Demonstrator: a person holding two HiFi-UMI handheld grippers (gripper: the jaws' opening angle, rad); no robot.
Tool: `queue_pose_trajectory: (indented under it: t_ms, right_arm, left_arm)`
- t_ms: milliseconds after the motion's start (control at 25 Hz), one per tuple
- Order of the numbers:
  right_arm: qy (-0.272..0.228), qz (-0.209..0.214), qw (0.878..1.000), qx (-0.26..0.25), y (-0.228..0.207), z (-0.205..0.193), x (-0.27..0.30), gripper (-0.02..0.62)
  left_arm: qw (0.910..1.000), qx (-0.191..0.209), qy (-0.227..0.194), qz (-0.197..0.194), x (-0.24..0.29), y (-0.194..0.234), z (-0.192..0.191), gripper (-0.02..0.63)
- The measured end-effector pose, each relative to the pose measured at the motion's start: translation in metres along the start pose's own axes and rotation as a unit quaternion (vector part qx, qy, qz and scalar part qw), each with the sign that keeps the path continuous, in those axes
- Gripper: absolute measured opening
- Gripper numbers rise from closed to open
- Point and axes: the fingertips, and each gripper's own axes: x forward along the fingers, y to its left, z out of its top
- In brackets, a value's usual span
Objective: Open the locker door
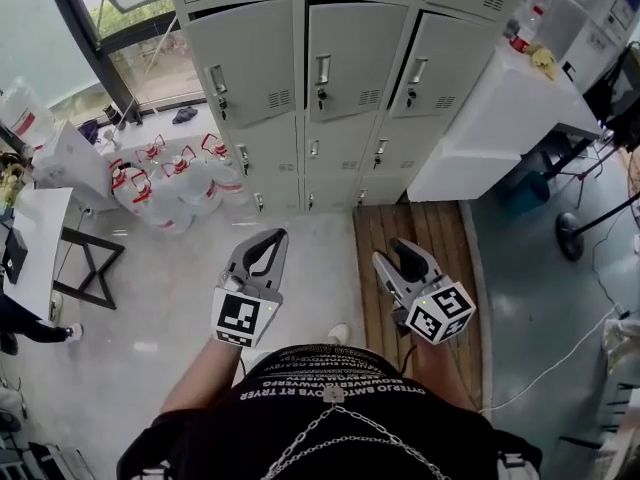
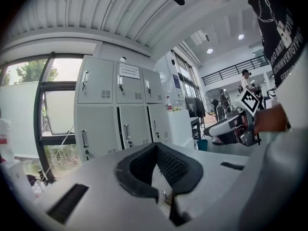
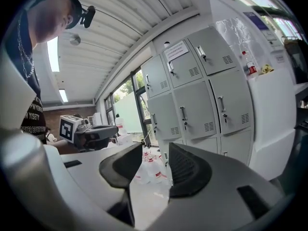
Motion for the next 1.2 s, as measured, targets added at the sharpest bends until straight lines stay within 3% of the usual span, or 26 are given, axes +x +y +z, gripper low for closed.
queue_pose_trajectory:
  t_ms: [440, 680, 920, 1200]
  right_arm:
    - [-0.011, 0.025, 1.0, 0.005, -0.085, 0.024, -0.012, 0.163]
    - [-0.001, 0.041, 0.999, 0.021, -0.097, 0.016, -0.008, 0.163]
    - [0.012, 0.056, 0.998, 0.024, -0.096, 0.01, 0.009, 0.163]
    - [0.02, 0.033, 0.999, 0.035, -0.117, 0.007, 0.027, 0.163]
  left_arm:
    - [0.9998, 0.001, -0.013, 0.018, 0.067, -0.031, 0.029, 0.003]
    - [0.9989, -0.013, 0.03, 0.033, 0.064, -0.033, 0.006, 0.003]
    - [0.9987, -0.016, 0.03, 0.039, 0.072, -0.019, 0.005, 0.003]
    - [0.9994, -0.023, 0.024, 0.011, 0.106, -0.01, 0.0, 0.003]
